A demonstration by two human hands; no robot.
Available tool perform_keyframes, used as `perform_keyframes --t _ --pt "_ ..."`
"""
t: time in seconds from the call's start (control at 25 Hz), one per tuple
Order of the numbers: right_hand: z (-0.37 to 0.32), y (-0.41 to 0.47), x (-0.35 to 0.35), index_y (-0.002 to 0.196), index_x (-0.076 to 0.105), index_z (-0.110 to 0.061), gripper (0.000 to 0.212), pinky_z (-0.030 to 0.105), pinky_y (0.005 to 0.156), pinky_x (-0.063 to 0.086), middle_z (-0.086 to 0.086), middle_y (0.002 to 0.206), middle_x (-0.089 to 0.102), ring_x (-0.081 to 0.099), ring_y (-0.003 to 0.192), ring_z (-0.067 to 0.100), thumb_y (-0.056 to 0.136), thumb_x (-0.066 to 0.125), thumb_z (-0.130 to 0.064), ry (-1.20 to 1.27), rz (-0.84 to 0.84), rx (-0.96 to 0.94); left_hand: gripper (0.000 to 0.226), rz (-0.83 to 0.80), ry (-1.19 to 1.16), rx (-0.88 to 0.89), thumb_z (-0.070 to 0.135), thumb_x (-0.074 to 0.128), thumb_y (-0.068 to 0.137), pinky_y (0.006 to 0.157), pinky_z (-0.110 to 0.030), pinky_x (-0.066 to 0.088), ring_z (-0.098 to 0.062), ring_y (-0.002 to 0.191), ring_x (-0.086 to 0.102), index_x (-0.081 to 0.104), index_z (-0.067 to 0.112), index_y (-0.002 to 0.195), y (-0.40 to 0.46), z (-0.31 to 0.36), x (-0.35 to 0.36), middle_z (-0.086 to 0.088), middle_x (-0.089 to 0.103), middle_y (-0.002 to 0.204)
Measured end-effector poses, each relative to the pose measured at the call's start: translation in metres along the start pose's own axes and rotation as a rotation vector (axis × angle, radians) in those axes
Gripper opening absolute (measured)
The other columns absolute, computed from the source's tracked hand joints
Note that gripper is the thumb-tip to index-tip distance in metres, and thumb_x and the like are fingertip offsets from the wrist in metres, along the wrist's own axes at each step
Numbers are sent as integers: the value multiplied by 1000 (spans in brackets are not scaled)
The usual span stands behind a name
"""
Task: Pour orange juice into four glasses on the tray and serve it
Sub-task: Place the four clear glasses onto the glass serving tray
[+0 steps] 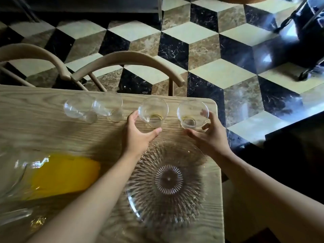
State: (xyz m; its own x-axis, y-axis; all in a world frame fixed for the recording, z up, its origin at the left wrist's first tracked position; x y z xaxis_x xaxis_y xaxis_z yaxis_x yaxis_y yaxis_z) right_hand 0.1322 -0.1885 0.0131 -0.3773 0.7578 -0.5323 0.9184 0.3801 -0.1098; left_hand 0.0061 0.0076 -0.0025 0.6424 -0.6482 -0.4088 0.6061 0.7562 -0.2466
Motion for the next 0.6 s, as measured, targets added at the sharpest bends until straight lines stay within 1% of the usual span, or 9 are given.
perform_keyframes --t 0.08,0.12,0.16,0.2,0.24,0.32,0.4,0.52,0.6 --pt "-2 4 1 131 55 -27 74 30 65 54 -19 84 54 64 75 13 66 92 -29 46 -16 11 106 -3 -38 32 18 98 68 109 -14 29 -7 138 36 38 12 155 6 4 2 -10 48 156" --pt "-1 4 1 130 56 -26 73 35 68 57 -17 86 56 67 78 19 67 92 -28 61 -28 7 104 -10 -63 53 16 98 67 107 -8 31 -9 139 40 40 11 153 7 5 2 -8 52 151" --pt "0 5 3 130 56 -25 71 41 72 59 -12 90 59 68 81 26 68 92 -27 76 -42 16 101 -7 -81 64 15 97 67 107 -7 34 -11 138 45 42 10 151 9 7 3 -3 55 145" --pt "1 6 3 129 57 -24 70 46 73 59 -4 94 64 67 82 30 69 92 -26 85 -45 8 97 -8 -102 74 14 97 67 111 -13 38 -13 137 49 44 10 149 9 8 4 1 56 142" --pt "0 7 4 128 58 -23 68 49 74 58 4 99 67 66 82 33 69 92 -26 86 -41 -4 94 -8 -108 78 12 96 69 116 -24 41 -15 136 52 46 10 148 9 10 5 1 57 141" --pt "1 7 4 127 59 -23 67 49 74 57 11 107 68 65 82 34 69 92 -26 67 -41 -20 87 -23 -104 84 10 95 71 120 -43 44 -18 135 56 49 8 145 9 14 6 -5 60 143" --pt "1 6 4 127 60 -22 66 42 74 57 7 108 69 64 80 26 69 92 -26 61 -28 -20 80 -14 -96 91 9 95 71 117 -48 47 -21 132 61 53 7 139 9 15 7 -9 65 139" --pt "-1 2 2 127 60 -24 66 13 68 48 -5 111 67 56 78 8 69 92 -29 37 -1 -49 74 -8 -93 118 12 96 70 114 -42 50 -18 126 65 56 9 132 4 19 1 -5 68 133" --pt "-6 -4 -2 127 59 -26 67 9 70 43 -11 116 66 57 86 8 69 91 -33 44 -1 -67 73 -18 -91 153 14 97 70 114 -39 50 -15 126 66 56 11 130 -4 25 -9 -4 68 133"
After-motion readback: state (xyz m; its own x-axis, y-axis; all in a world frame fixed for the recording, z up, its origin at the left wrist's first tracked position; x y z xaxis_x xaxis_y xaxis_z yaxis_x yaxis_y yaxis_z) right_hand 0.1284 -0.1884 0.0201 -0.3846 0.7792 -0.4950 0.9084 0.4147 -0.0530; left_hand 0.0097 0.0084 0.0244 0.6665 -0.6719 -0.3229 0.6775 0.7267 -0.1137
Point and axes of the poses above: each hand's wrist, its own y-axis towards the middle knuckle, its own x-axis out of the palm, z = x × y, the point moved 1 cm from there along y, towards the middle knuckle
